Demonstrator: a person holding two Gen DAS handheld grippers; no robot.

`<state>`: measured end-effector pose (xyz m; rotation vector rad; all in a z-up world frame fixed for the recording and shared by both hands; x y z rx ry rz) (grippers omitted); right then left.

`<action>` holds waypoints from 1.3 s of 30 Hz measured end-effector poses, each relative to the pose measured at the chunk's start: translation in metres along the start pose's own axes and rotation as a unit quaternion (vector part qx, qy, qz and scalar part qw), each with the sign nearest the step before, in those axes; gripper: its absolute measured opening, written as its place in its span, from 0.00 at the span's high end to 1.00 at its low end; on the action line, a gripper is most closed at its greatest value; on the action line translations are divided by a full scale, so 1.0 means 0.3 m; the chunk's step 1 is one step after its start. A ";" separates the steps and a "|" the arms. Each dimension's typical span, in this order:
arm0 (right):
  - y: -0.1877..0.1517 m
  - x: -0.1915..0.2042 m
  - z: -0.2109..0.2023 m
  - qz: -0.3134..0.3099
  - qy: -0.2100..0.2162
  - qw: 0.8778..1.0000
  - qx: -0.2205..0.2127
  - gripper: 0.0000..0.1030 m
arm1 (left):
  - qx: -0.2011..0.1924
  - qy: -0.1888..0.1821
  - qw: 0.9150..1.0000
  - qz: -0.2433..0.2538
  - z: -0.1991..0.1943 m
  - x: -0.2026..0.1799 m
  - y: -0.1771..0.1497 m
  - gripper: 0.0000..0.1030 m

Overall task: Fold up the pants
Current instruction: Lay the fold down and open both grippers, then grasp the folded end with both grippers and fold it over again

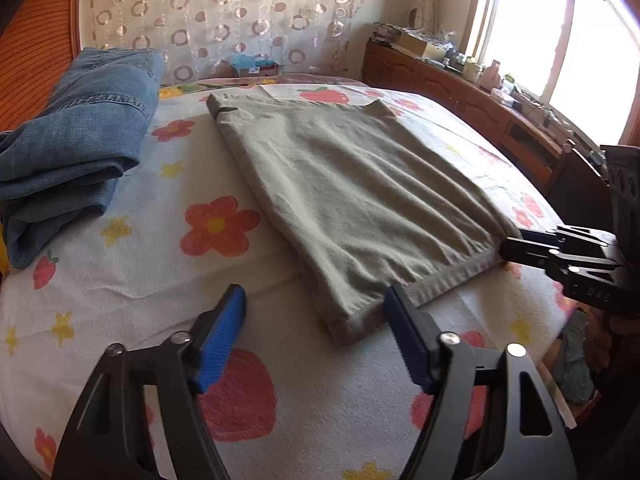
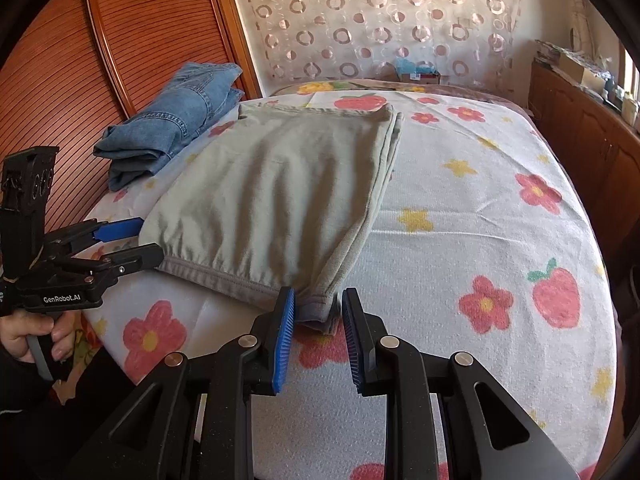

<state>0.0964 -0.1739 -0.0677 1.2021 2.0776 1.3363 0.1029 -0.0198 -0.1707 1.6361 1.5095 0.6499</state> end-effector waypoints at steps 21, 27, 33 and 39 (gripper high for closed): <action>0.046 0.025 -0.080 0.034 0.055 0.997 -0.029 0.90 | -0.055 -0.037 0.998 0.024 -0.132 -0.089 0.107 0.89; 0.088 0.015 -0.179 0.046 0.066 0.996 -0.050 0.90 | -0.081 -0.054 0.995 0.032 -0.217 -0.134 0.171 0.89; 0.119 0.023 -0.231 0.037 0.070 0.994 -0.070 0.90 | -0.097 -0.062 0.992 0.043 -0.262 -0.161 0.207 0.89; 0.170 -0.002 -0.137 0.020 0.063 0.995 -0.080 0.91 | -0.095 -0.039 0.993 0.054 -0.165 -0.120 0.246 0.89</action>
Point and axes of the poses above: each gripper's, at about its wrist camera, not at the fingertips, and z roughly the way its jaws point, x to its left, y to its top, the point moved 8 cm from there along z, roughly the way its jaws point, and after that the axes turned 15 degrees about -x, right-handed, at the moved point
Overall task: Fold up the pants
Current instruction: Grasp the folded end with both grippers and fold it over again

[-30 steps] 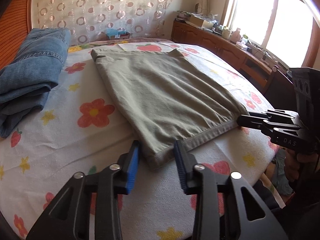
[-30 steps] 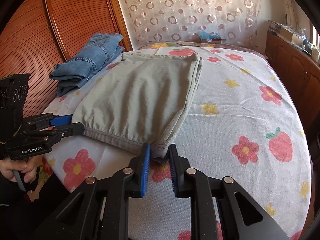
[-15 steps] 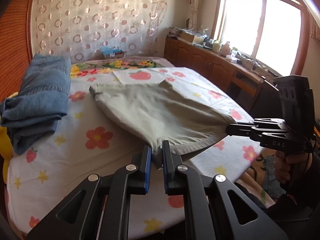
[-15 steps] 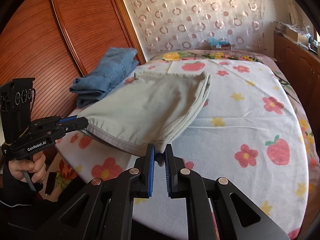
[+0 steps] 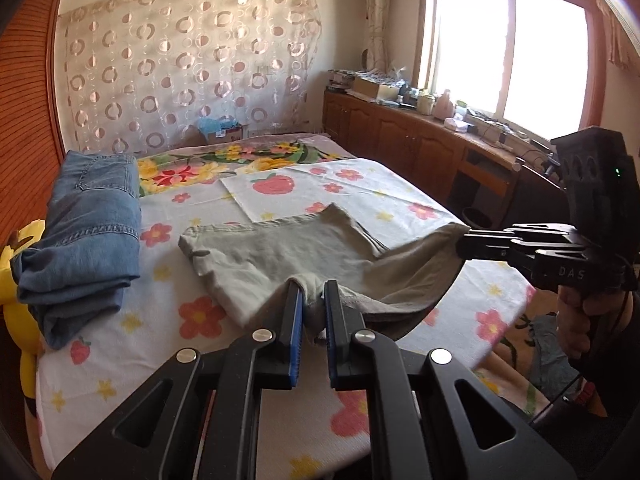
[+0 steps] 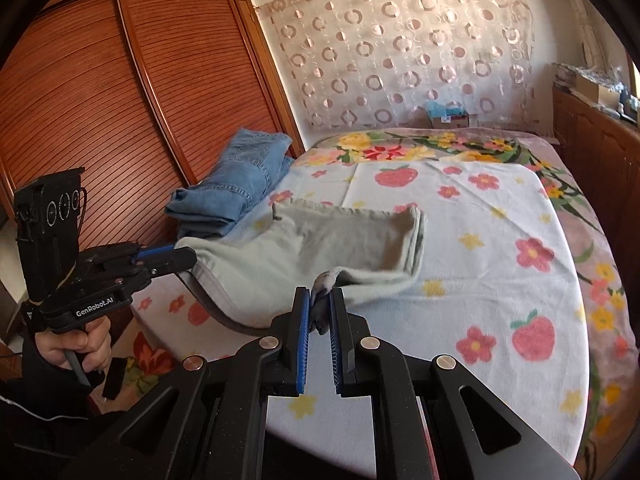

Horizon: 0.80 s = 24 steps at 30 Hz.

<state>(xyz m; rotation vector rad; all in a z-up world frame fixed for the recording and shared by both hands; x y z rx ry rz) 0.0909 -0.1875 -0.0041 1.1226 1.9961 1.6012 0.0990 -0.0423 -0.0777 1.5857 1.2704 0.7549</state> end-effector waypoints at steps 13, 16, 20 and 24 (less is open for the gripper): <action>0.114 -0.066 0.323 -0.008 -0.034 0.999 0.000 0.91 | 0.016 0.036 0.999 -0.023 0.235 0.180 0.114 0.89; 0.125 -0.084 0.382 -0.011 -0.045 0.999 0.002 0.91 | 0.020 0.044 0.999 -0.020 0.279 0.198 0.127 0.89; 0.112 -0.111 0.465 -0.005 -0.062 0.998 0.021 0.91 | 0.032 0.049 0.998 -0.032 0.332 0.222 0.113 0.89; 0.117 -0.111 0.497 0.004 -0.063 0.998 0.028 0.88 | 0.034 0.049 0.997 -0.049 0.338 0.229 0.094 0.86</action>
Point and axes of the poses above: each gripper's, at about its wrist camera, not at the fingertips, and z roughly the way its jaws point, x to its left, y to its top, the point moved 8 cm from there along z, roughly the way its jaws point, and after that the axes turned 15 degrees about -x, right-handed, at the moved point
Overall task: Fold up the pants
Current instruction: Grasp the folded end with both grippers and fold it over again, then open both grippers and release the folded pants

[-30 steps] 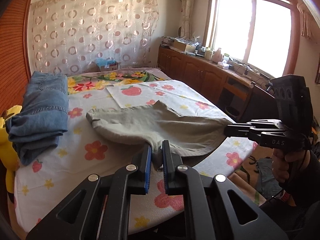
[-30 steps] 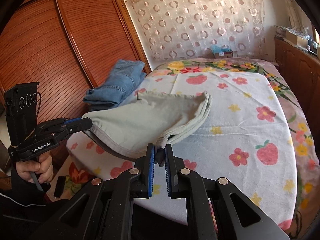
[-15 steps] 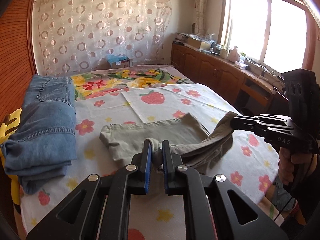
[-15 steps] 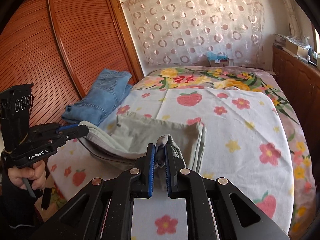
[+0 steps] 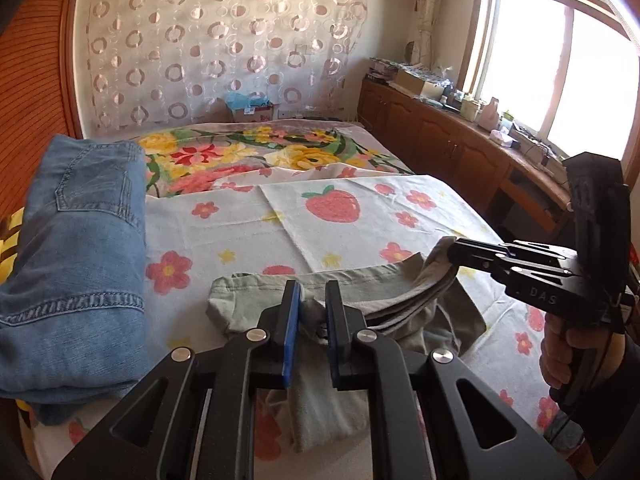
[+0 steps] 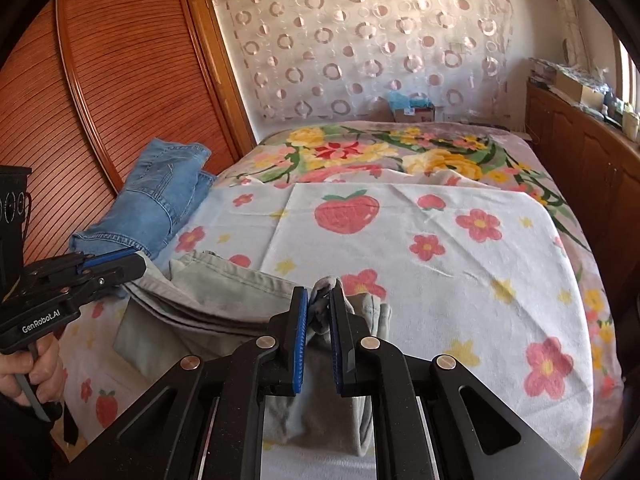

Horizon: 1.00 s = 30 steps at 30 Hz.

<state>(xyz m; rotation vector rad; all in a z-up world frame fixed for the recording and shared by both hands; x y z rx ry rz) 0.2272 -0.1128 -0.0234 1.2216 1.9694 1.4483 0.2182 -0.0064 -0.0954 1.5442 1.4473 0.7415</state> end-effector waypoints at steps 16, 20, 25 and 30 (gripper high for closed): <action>-0.130 -0.025 -0.099 -0.036 -0.012 0.999 0.025 0.71 | 0.040 -0.007 0.999 -0.010 0.000 0.020 -0.133 0.46; -0.171 -0.029 -0.103 -0.041 -0.007 0.998 0.045 0.71 | 0.053 -0.005 0.999 -0.003 0.000 0.017 -0.196 0.25; -0.169 -0.029 -0.102 -0.041 -0.003 0.998 0.052 0.71 | 0.059 0.009 0.998 0.000 -0.014 0.033 -0.233 0.25; -0.183 -0.031 -0.101 -0.044 -0.001 0.997 0.059 0.71 | 0.061 0.007 0.998 0.001 -0.046 0.035 -0.258 0.30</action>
Point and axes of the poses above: each gripper's, at about its wrist camera, not at the fingertips, and z roughly the way its jaws point, x to its left, y to its top, the point moved 8 cm from there along z, roughly the way its jaws point, and after that the axes turned 15 degrees about -x, right-handed, at the moved point
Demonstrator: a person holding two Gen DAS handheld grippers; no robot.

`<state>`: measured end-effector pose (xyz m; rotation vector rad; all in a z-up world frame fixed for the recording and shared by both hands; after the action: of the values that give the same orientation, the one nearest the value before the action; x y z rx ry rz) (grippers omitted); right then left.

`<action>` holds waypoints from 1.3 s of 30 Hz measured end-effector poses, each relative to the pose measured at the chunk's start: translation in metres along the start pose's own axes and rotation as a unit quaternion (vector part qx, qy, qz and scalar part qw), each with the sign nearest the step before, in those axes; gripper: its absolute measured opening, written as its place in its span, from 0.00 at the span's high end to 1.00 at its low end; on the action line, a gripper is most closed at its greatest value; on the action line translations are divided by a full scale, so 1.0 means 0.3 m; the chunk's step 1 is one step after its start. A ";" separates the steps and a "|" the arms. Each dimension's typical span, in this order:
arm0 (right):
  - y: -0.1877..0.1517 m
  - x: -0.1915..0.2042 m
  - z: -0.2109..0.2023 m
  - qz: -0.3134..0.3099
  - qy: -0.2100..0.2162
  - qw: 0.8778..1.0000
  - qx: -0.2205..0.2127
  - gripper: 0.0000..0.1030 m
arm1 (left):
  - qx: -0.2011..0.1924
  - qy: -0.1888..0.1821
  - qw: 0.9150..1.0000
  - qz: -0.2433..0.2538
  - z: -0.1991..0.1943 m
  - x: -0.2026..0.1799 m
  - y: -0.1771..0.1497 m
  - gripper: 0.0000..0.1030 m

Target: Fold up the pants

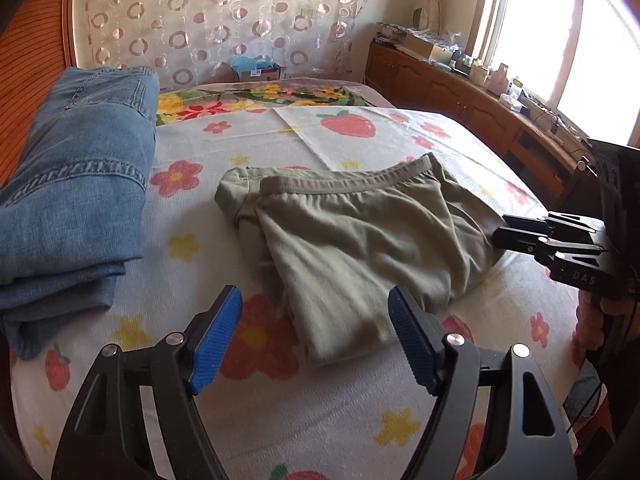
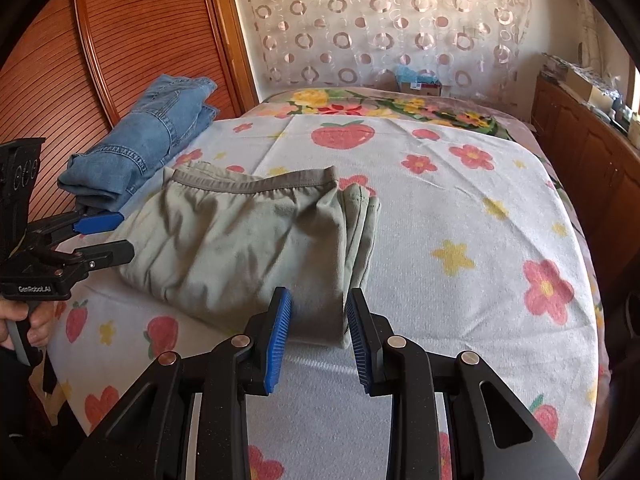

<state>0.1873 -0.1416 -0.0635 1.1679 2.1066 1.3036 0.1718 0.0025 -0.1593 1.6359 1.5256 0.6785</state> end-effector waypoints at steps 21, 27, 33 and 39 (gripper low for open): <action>0.013 -0.092 -0.054 0.050 0.000 0.998 -0.026 0.99 | 0.009 0.008 1.000 0.009 0.014 -0.013 -0.039 0.61; 0.024 -0.061 -0.037 0.042 0.014 0.999 -0.028 0.70 | 0.011 0.006 1.000 0.009 0.010 -0.018 -0.044 0.63; -0.002 -0.057 0.013 0.042 0.013 0.999 -0.004 0.70 | 0.001 -0.005 1.000 0.009 0.007 -0.032 -0.044 0.77; 0.009 -0.053 0.022 0.049 0.028 0.998 0.003 0.95 | -0.011 -0.005 1.000 0.010 -0.001 -0.038 -0.027 0.88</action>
<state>0.2021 -0.1505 -0.0656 1.2661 2.1182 1.3882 0.1655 -0.0090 -0.1643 1.6391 1.4913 0.6946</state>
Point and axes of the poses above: each gripper's, at about its wrist camera, not at the fingertips, and z roughly the way its jaws point, x to its left, y to its top, the point moved 8 cm from there along z, roughly the way its jaws point, and after that the axes turned 15 degrees about -x, right-handed, at the moved point
